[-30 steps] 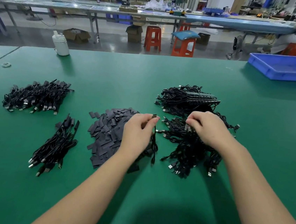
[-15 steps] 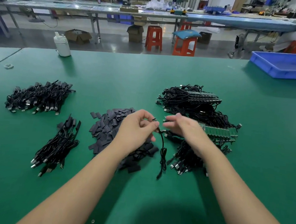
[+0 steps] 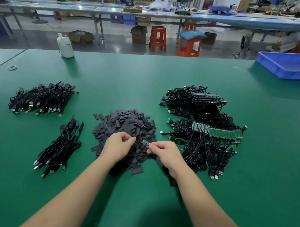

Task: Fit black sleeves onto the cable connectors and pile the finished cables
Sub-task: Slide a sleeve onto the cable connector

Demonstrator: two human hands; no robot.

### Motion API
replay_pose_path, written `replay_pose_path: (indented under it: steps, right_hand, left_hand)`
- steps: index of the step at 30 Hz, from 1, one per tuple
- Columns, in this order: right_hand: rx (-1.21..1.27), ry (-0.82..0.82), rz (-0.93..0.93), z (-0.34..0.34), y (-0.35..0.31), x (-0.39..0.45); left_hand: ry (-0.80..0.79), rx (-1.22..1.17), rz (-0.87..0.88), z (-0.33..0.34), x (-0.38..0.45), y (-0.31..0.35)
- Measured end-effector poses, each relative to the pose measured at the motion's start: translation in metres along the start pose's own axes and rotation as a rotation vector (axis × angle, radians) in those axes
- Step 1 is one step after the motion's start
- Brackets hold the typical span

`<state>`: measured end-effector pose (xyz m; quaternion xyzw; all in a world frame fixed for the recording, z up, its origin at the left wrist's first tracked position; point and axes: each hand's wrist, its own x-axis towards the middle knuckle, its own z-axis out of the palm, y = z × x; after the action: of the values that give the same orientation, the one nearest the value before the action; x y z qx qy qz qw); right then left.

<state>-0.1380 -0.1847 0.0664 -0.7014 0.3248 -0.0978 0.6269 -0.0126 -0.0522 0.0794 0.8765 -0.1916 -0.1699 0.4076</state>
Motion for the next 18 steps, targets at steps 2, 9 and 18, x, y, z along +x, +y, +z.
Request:
replay_pose_path:
  steps: [2, 9, 18]
  right_hand:
    - [0.113, -0.004, 0.068, 0.007, 0.012, 0.004]
    - [0.230, -0.094, 0.084, 0.017, 0.046, 0.005]
    - [0.286, -0.153, 0.083, 0.015, 0.053, 0.005]
  left_hand:
    - [0.052, 0.243, 0.026, 0.005, 0.003, -0.011]
    - [0.120, 0.460, 0.033, 0.020, 0.005, -0.026]
    - [-0.040, 0.019, 0.239, 0.000, -0.005, -0.021]
